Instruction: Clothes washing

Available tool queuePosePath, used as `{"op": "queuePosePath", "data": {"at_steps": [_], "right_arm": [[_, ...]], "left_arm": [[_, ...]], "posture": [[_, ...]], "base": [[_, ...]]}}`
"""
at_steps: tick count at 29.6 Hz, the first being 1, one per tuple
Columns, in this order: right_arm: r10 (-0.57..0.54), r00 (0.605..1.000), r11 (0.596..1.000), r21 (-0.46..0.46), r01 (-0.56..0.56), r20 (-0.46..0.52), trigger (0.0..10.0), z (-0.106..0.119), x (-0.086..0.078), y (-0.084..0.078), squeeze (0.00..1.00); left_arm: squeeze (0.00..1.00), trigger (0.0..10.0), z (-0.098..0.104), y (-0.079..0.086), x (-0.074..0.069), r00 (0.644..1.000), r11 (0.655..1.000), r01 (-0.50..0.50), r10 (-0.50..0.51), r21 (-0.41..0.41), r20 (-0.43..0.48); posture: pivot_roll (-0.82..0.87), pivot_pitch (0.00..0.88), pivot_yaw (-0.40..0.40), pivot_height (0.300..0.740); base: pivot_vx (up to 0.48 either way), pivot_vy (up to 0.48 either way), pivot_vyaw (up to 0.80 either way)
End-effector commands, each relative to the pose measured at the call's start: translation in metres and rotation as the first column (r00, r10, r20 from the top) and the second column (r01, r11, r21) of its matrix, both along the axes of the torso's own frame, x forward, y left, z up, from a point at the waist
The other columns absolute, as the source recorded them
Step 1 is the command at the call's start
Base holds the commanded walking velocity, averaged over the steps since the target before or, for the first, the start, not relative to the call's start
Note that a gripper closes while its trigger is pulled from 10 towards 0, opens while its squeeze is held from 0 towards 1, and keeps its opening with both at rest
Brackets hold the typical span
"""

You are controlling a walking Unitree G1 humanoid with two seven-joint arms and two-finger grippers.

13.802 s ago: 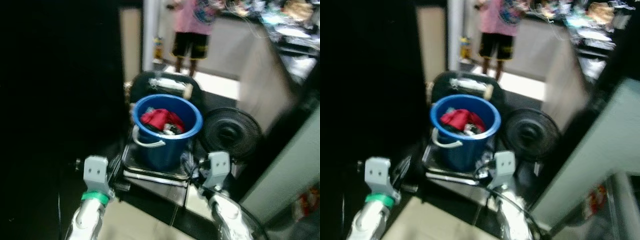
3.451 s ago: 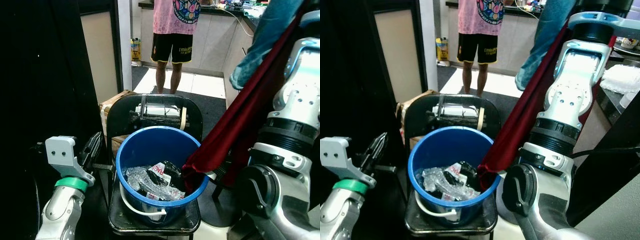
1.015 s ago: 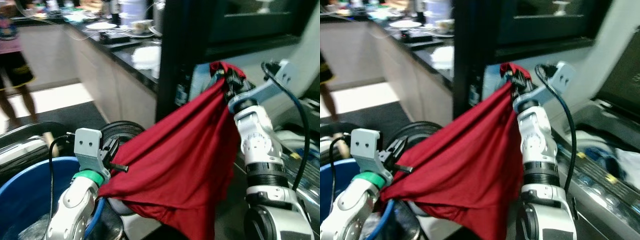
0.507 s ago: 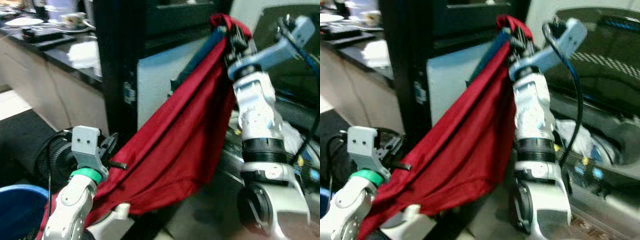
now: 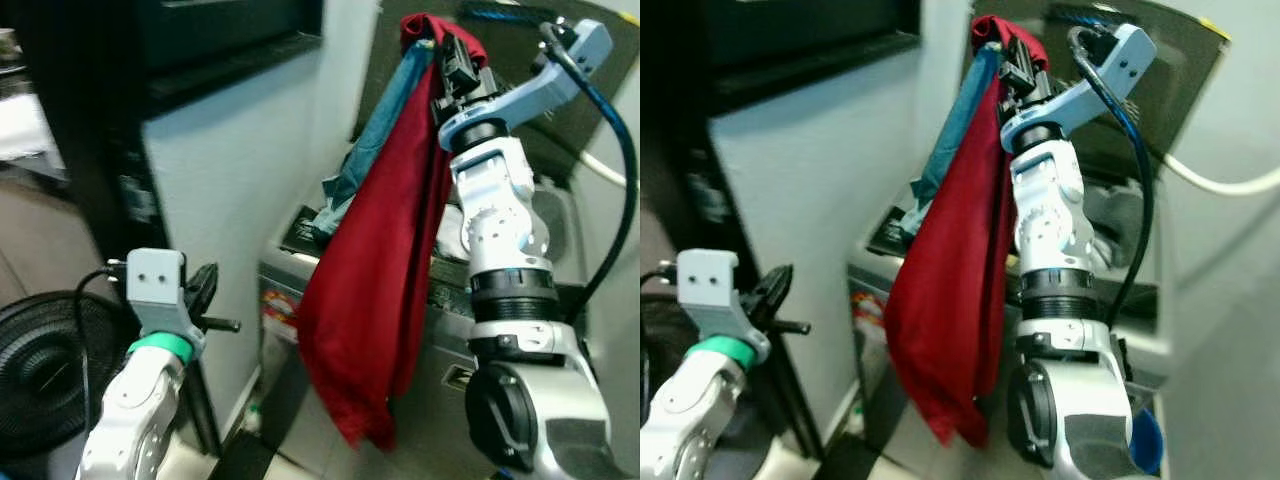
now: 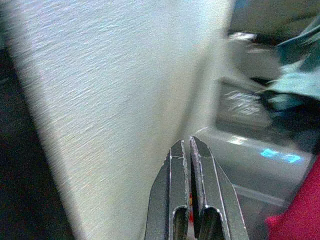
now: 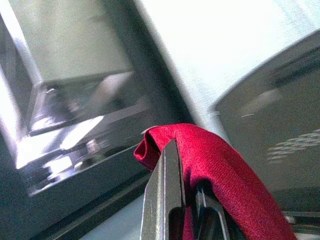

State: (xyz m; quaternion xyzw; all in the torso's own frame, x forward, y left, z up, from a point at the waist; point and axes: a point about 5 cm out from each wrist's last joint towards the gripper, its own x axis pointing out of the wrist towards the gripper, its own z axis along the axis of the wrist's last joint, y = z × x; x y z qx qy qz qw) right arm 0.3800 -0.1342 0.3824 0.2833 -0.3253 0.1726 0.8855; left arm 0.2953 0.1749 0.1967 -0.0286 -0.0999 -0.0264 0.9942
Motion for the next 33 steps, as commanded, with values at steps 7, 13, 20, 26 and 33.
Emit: {"op": "queuePosePath", "data": {"at_steps": [7, 13, 20, 26, 33], "right_arm": [[0.057, 0.998, 0.992, -0.117, -0.054, 0.017, 10.0, 0.002, -0.005, 0.019, 0.0], [0.095, 0.995, 0.981, -0.168, -0.095, -0.01, 10.0, -0.01, -0.006, 0.032, 0.0], [0.153, 0.988, 0.963, -0.224, -0.148, 0.004, 10.0, -0.014, -0.016, 0.051, 0.0], [0.205, 0.977, 0.95, -0.251, -0.187, 0.05, 10.0, -0.008, -0.027, 0.064, 0.0], [0.224, 0.972, 0.94, -0.277, -0.197, 0.069, 10.0, -0.005, -0.031, 0.07, 0.0]], "left_arm": [[0.0, 10.0, 0.01, 0.005, 0.0, 0.999, 0.999, -0.028, 0.027, 0.017, 0.044], [0.0, 10.0, 0.014, 0.007, -0.005, 0.996, 0.999, -0.038, 0.038, 0.008, 0.075], [0.0, 10.0, 0.02, 0.007, -0.009, 0.991, 0.999, -0.049, 0.047, 0.012, 0.125], [0.0, 10.0, 0.028, 0.007, -0.011, 0.985, 0.999, -0.05, 0.05, -0.003, 0.165], [0.0, 10.0, 0.034, 0.008, -0.017, 0.971, 0.998, -0.06, 0.067, -0.038, 0.231]], "posture": [[0.04, 0.0, -0.012, 0.74], [0.05, 0.0, -0.021, 0.74], [0.05, 0.0, -0.025, 0.74], [0.05, 0.0, -0.027, 0.74], [0.05, 0.0, -0.036, 0.74]], "base": [[0.0, 0.0, -0.8], [0.0, 0.0, -0.8], [0.0, 0.0, -0.8], [0.0, 0.0, -0.4], [0.26, 0.0, 0.0]]}}
